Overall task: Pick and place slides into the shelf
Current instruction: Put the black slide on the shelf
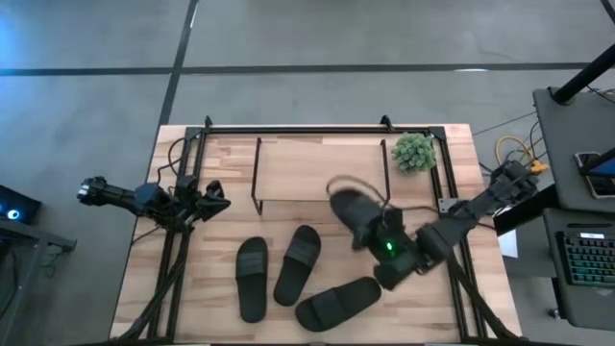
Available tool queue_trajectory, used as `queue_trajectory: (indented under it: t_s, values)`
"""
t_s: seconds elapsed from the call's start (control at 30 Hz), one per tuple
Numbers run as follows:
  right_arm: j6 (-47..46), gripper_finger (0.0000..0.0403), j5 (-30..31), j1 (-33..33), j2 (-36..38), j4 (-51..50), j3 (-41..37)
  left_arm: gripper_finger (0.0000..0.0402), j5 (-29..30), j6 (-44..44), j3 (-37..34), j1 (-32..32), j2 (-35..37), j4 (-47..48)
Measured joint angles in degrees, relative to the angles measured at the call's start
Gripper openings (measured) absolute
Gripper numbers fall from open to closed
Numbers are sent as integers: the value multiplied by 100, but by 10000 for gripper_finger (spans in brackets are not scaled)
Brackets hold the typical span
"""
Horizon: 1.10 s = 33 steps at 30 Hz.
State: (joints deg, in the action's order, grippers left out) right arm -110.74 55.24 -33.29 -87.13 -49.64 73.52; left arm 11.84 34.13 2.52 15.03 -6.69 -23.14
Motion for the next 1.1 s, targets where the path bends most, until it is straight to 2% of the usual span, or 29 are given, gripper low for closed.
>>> queue_trajectory:
  t_s: [0.07,0.27,0.5,0.67,0.87,1.1]
  values:
    - [22,14,307,305,0,47,93,22,0,-2,0,0,-15,5]
    - [-202,13,460,1383,-44,149,291,22,0,-2,0,0,5,-4]
    - [-202,15,477,2342,-121,1393,201,22,-2,-2,4,0,-16,2]
    - [219,34,313,2666,-405,1883,214,22,-7,-2,0,0,4,-20]
    - [-306,43,29,2918,-860,1902,213,22,0,-2,0,-2,-3,-39]
    - [-693,45,77,3030,-984,1914,240,22,8,0,0,0,-3,-37]
